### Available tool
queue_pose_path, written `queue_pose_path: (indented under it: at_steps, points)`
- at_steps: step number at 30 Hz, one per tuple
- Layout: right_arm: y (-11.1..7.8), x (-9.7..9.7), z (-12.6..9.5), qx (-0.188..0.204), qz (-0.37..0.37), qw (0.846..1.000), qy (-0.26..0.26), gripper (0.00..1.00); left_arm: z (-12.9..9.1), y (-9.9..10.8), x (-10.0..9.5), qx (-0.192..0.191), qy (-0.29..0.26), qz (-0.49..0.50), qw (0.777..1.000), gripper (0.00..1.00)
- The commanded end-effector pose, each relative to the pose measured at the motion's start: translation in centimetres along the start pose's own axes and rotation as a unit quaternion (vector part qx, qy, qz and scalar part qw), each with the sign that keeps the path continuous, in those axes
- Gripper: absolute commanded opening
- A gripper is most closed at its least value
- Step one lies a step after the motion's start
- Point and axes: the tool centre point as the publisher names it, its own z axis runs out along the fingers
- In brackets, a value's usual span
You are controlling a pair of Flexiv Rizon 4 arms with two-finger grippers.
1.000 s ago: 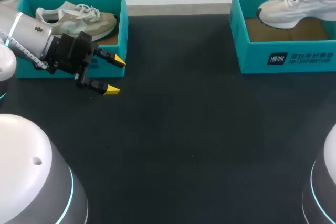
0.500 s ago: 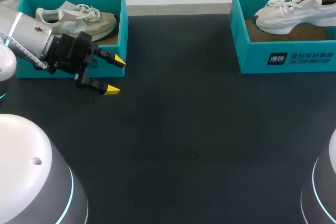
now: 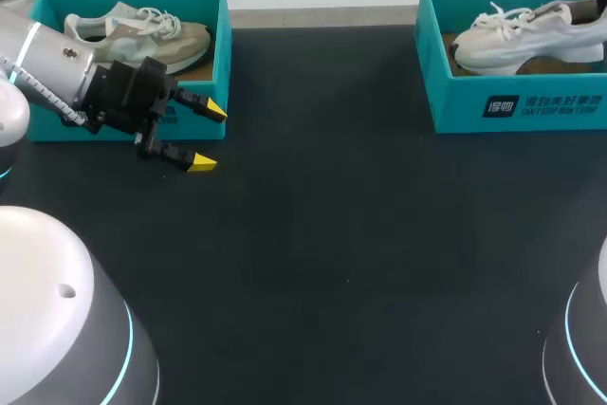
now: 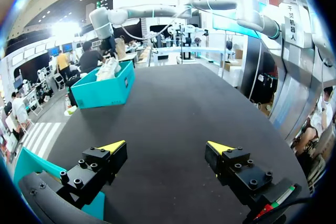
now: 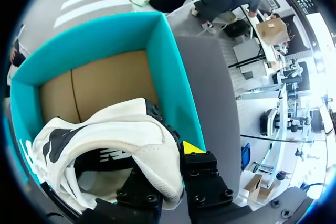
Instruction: Take the shoe out of the shoebox, open the shoe tongue, remove and reinsert the insole, then place the shoe into the shoebox
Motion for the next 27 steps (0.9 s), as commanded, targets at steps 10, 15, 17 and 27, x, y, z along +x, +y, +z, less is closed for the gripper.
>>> queue_pose_path:
  at_steps: [10, 15, 17, 27]
  points:
    - [-2.6, -0.4, 1.7, 0.008, 0.013, 1.0, -0.007, 0.0, 0.1, 0.0, 0.0, -0.001, 0.001, 0.0, 1.0, 1.0]
    - [-3.1, -0.2, 2.6, 0.009, 0.017, 1.0, -0.008, 0.0, 0.1, 0.0, 0.0, -0.001, 0.001, 0.0, 1.0, 1.0]
    - [-3.4, -0.2, 3.3, 0.01, 0.019, 1.0, -0.008, 0.0, 0.1, 0.0, 0.0, -0.001, 0.001, 0.0, 1.0, 1.0]
    - [-4.4, -0.1, 6.4, 0.009, 0.037, 0.999, -0.015, 0.0, 0.1, 0.0, 0.0, -0.001, 0.001, 0.0, 1.0, 1.0]
